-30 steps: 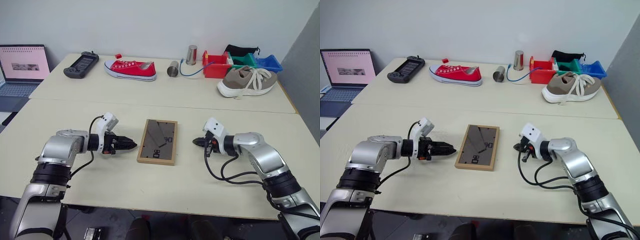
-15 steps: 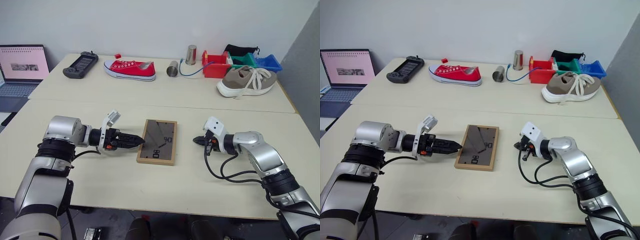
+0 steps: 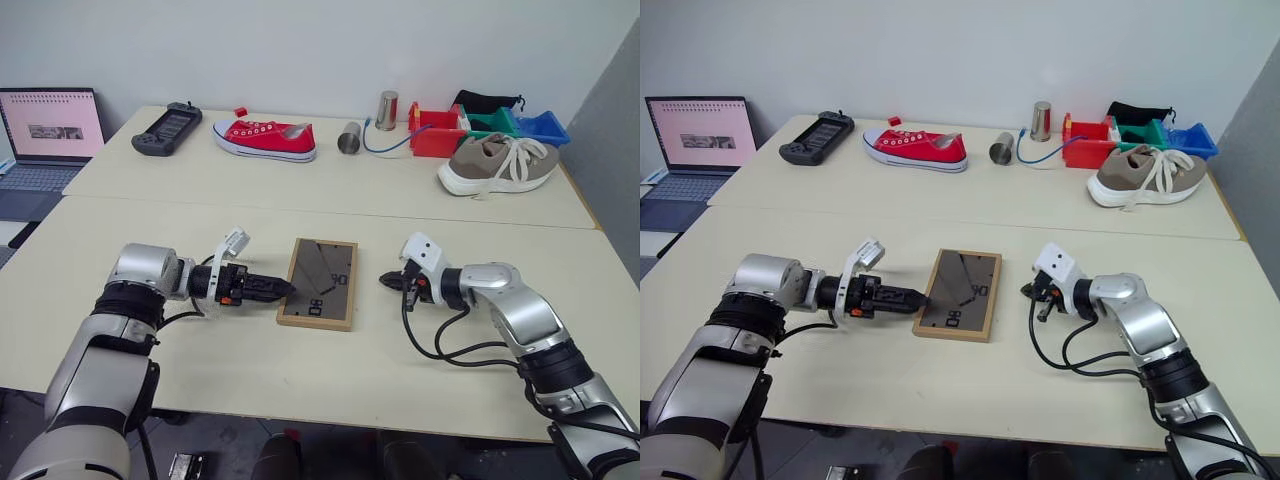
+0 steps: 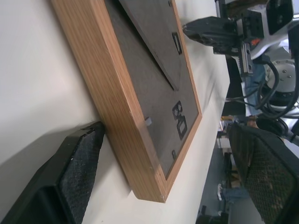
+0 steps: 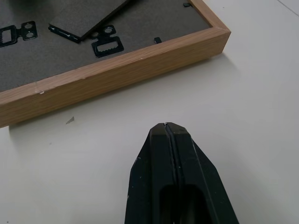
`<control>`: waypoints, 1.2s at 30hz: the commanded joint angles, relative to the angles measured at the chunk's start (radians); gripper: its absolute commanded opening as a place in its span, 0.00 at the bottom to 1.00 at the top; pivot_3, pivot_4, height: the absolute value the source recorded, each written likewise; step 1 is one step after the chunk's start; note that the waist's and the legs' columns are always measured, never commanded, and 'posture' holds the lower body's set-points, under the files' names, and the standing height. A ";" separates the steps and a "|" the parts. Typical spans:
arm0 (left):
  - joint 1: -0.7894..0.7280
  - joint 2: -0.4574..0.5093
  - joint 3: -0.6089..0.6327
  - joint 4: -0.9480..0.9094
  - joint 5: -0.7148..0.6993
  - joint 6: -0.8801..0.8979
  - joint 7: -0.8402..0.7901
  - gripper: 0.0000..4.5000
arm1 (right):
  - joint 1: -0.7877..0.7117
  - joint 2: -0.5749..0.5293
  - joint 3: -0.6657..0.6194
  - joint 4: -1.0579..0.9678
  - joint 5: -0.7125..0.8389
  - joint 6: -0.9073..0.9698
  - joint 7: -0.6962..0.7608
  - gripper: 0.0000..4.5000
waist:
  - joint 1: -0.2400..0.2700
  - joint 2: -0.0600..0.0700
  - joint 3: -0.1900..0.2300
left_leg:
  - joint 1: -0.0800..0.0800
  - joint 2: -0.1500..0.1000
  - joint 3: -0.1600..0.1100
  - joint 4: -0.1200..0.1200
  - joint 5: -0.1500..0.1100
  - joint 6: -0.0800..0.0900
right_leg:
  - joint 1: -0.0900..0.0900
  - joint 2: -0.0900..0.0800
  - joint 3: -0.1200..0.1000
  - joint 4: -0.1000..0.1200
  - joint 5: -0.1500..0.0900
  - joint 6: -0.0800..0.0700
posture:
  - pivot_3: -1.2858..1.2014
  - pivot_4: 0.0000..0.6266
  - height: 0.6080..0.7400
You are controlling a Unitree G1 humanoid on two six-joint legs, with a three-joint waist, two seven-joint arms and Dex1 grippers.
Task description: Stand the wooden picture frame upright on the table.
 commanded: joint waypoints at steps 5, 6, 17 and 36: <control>-0.028 -0.046 -0.064 0.091 0.066 -0.021 -0.040 0.99 | -0.018 0.031 0.031 -0.048 -0.004 0.002 -0.001 0.00 | 0.000 0.000 0.000 | 0.000 0.000 0.000 0.000 0.000 0.000 | 0.000 0.000 0.000 0.000 0.000 0.000 | 0.52 0.24 1.00; -0.029 -0.053 -0.062 0.097 0.071 -0.027 -0.037 0.99 | -0.019 0.035 0.035 -0.050 -0.004 0.003 -0.002 0.00 | 0.000 0.000 0.000 | 0.000 0.000 0.000 0.000 0.000 0.000 | 0.000 0.000 0.000 0.000 0.000 0.000 | 0.52 0.24 1.00; -0.032 -0.114 -0.015 0.108 0.077 -0.028 -0.019 0.99 | -0.053 0.133 0.086 -0.035 -0.020 0.018 -0.031 0.00 | 0.025 0.001 -0.001 | 0.000 -0.001 0.000 0.000 0.000 0.000 | 0.001 -0.001 0.000 -0.001 0.000 0.000 | 0.52 0.24 1.00; -0.001 -0.123 0.026 0.100 0.084 -0.064 -0.016 0.44 | -0.030 0.114 0.066 -0.055 -0.027 0.020 -0.035 0.00 | 0.024 0.001 -0.001 | 0.000 0.000 -0.001 0.000 0.000 0.000 | 0.001 -0.001 -0.001 -0.001 0.000 0.000 | 0.52 0.24 1.00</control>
